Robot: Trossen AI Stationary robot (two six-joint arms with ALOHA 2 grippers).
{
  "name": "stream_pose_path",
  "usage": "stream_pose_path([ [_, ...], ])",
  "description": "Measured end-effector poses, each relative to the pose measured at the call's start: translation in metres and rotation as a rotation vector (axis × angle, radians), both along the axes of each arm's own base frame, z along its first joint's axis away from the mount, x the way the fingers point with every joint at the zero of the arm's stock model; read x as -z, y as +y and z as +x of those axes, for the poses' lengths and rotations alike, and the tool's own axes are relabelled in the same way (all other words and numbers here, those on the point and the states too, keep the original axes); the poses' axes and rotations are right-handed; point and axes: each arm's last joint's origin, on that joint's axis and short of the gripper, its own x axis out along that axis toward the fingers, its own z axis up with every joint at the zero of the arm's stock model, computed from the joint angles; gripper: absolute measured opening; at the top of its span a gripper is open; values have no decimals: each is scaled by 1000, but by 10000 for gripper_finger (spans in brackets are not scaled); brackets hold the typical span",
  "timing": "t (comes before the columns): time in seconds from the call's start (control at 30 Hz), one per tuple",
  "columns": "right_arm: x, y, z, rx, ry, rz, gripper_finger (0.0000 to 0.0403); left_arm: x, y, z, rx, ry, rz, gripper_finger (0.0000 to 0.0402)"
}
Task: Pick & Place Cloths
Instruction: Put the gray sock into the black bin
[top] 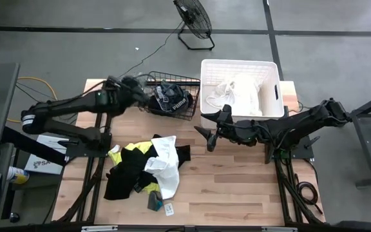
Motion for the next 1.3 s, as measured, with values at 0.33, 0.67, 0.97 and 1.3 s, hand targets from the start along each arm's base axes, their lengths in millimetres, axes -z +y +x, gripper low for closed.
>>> stream_pose_path([
  [0.33,1,0,0,-1,11,-4,275,11,52,-32,-191,3,-209,5],
  [0.67,1,0,0,0,11,-2,275,25,82,-59,-316,2,-407,5],
  [0.97,1,0,0,0,11,-2,275,44,112,-47,-331,25,-442,5],
  [1.3,3,0,0,0,27,-5,275,73,146,-35,-403,23,-468,10],
])
